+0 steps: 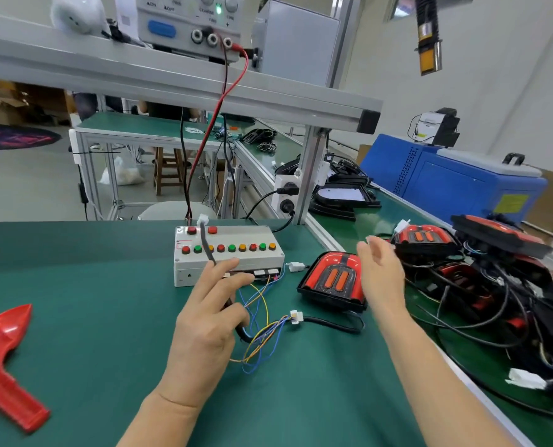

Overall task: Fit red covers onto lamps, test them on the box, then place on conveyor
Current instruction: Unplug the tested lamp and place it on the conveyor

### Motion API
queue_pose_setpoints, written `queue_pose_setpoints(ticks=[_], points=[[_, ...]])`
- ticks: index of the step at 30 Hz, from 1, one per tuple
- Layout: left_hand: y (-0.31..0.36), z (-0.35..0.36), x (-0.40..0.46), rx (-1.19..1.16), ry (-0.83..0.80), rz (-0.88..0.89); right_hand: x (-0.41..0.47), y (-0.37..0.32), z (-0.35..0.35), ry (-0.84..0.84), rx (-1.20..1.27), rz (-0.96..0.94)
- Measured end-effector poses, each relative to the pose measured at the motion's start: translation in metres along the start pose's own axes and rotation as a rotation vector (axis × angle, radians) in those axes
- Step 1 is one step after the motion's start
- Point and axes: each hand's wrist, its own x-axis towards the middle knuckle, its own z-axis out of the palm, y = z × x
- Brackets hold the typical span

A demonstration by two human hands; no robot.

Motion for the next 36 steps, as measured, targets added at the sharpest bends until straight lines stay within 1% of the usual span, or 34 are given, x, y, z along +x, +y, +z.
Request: queue_pose_setpoints(ticks=[1,2,4,6,7,9,11,13,14,16,18,19,20,21,23,24,26,29,30,31,33,34,36], points=[[0.002,0.001,0.001,0.005,-0.003,0.017,-0.010,-0.015,0.004,-0.096,0.118,-0.024],[0.003,0.002,0.002,0.011,-0.007,0.033,-0.021,-0.029,0.011,-0.230,0.239,0.011],[0.009,0.002,0.004,0.015,-0.023,0.074,-0.042,-0.049,0.026,-0.526,0.418,0.122],[0.018,0.002,0.006,0.007,-0.054,0.131,-0.057,-0.064,0.042,-0.766,0.554,0.227],[0.022,0.003,0.007,-0.004,-0.071,0.160,-0.060,-0.070,0.050,-0.849,0.641,0.296],[0.029,0.005,0.008,-0.016,-0.101,0.203,-0.060,-0.082,0.059,-0.924,0.822,0.468],[0.030,0.003,0.009,-0.016,-0.144,0.212,-0.052,-0.092,0.064,-0.931,0.902,0.552],[0.028,0.000,0.010,-0.017,-0.197,0.215,-0.042,-0.097,0.065,-0.900,0.899,0.579],[0.027,0.000,0.009,-0.032,-0.227,0.207,-0.037,-0.098,0.065,-0.845,0.928,0.591],[0.023,0.000,0.007,-0.103,-0.268,0.125,-0.027,-0.096,0.065,-0.674,1.093,0.638],[0.016,-0.001,0.005,-0.169,-0.226,-0.056,-0.020,-0.090,0.062,-0.514,1.298,0.624],[0.012,-0.002,0.004,-0.181,-0.181,-0.149,-0.019,-0.086,0.060,-0.462,1.374,0.585],[0.009,-0.004,0.004,-0.164,-0.123,-0.205,-0.018,-0.083,0.058,-0.428,1.425,0.537],[0.010,-0.006,0.004,-0.112,-0.064,-0.221,-0.018,-0.079,0.056,-0.405,1.456,0.491],[0.020,-0.005,0.005,0.017,-0.021,-0.159,-0.018,-0.073,0.052,-0.373,1.505,0.420],[0.028,-0.002,0.005,0.066,-0.045,-0.111,-0.019,-0.071,0.051,-0.366,1.528,0.397],[0.042,0.008,0.002,0.168,-0.176,-0.056,-0.021,-0.066,0.048,-0.358,1.555,0.363],[0.049,0.022,-0.006,0.299,-0.426,-0.106,-0.022,-0.059,0.041,-0.336,1.557,0.321],[0.048,0.023,-0.007,0.326,-0.451,-0.092,-0.021,-0.057,0.038,-0.321,1.557,0.310],[0.047,0.022,-0.008,0.311,-0.463,-0.067,-0.019,-0.054,0.035,-0.302,1.559,0.305],[0.044,0.016,-0.008,0.207,-0.476,-0.063,-0.016,-0.048,0.029,-0.272,1.557,0.297],[0.042,0.012,-0.005,0.126,-0.486,-0.111,-0.015,-0.045,0.027,-0.262,1.543,0.293],[0.038,0.003,-0.002,-0.029,-0.475,-0.268,-0.013,-0.038,0.024,-0.246,1.482,0.294]])
